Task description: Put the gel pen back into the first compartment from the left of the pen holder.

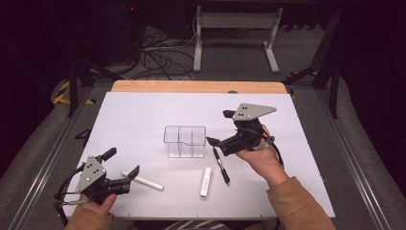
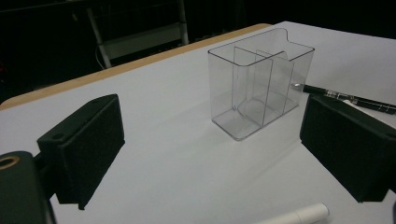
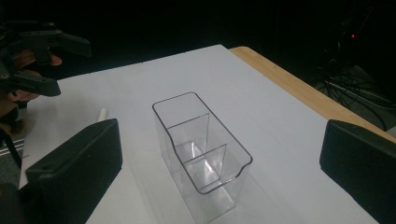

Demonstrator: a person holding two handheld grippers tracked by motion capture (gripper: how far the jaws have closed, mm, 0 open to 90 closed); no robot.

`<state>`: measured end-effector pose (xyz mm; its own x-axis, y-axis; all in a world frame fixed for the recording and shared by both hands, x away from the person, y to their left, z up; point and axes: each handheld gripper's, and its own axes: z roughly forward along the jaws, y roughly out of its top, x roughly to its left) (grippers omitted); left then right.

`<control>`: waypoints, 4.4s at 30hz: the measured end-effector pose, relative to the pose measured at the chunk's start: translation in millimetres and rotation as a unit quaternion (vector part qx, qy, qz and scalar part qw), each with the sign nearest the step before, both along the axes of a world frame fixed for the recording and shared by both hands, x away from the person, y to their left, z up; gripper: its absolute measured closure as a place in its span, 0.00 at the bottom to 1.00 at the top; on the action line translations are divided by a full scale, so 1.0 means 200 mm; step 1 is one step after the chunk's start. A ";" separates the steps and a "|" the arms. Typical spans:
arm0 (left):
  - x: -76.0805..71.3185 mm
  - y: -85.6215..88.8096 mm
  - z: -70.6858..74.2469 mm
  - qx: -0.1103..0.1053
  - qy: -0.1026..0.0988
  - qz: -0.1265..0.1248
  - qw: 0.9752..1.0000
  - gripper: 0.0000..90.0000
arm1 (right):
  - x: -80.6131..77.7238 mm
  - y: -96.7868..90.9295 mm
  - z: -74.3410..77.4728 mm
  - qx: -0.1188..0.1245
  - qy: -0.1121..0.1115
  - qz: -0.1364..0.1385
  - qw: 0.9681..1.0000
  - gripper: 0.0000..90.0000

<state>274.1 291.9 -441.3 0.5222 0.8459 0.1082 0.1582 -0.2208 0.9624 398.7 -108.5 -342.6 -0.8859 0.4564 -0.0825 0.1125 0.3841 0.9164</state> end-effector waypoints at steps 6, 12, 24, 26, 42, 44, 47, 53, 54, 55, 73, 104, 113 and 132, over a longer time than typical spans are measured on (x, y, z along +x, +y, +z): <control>0.00 0.00 0.00 0.000 0.001 -0.001 1.000 0.08 | -0.01 -0.05 -0.01 0.020 0.020 -0.024 0.999 0.00; 0.00 0.00 0.00 0.000 0.000 -0.001 1.000 0.08 | -0.04 -0.08 -0.04 -0.015 0.011 -0.057 0.998 0.02; 0.00 -0.01 0.00 0.001 0.000 -0.001 1.000 0.08 | -0.08 -0.16 -0.07 -0.033 -0.002 -0.104 0.994 0.10; 0.00 -0.01 0.00 0.002 0.000 -0.002 1.000 0.08 | -0.08 -0.16 -0.07 -0.033 0.011 -0.101 0.994 0.16; 0.00 -0.01 0.00 0.002 0.000 -0.001 1.000 0.08 | -0.06 -0.13 -0.10 -0.088 0.071 -0.112 0.987 0.42; 0.00 -0.01 0.00 0.000 0.002 0.000 1.000 0.08 | -0.04 -0.11 -0.12 -0.098 0.087 -0.114 0.985 0.40; 0.00 -0.01 0.00 0.003 0.002 -0.001 1.000 0.08 | 0.00 -0.09 -0.15 -0.103 0.152 -0.112 0.976 0.42; 0.00 -0.01 0.00 0.000 0.003 0.000 1.000 0.08 | 0.05 -0.04 -0.20 -0.120 0.211 -0.137 0.960 0.47; 0.00 -0.01 0.00 0.002 0.001 0.000 1.000 0.08 | 0.06 -0.03 -0.22 -0.121 0.216 -0.140 0.959 0.48; 0.00 -0.01 0.00 0.002 0.000 0.000 1.000 0.08 | 0.06 -0.02 -0.23 -0.121 0.223 -0.146 0.956 0.49; 0.00 0.00 0.00 0.002 0.003 0.000 1.000 0.08 | 0.17 0.08 -0.36 -0.159 0.336 -0.209 0.904 0.54; 0.00 0.00 -0.01 0.004 0.001 0.001 1.000 0.08 | 0.25 0.19 -0.48 -0.201 0.405 -0.260 0.853 0.75; 0.00 0.00 -0.01 0.005 0.001 0.002 1.000 0.08 | 0.25 0.22 -0.51 -0.214 0.403 -0.285 0.843 0.82; 0.00 0.00 -0.01 0.004 0.000 0.002 1.000 0.08 | 0.23 0.25 -0.53 -0.227 0.390 -0.305 0.839 0.89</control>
<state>275.0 291.8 -442.5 0.5182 0.8475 0.1152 0.1592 -0.2279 0.9606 445.2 -58.7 -447.6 -0.3649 0.9225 0.1256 0.9121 0.3272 0.2470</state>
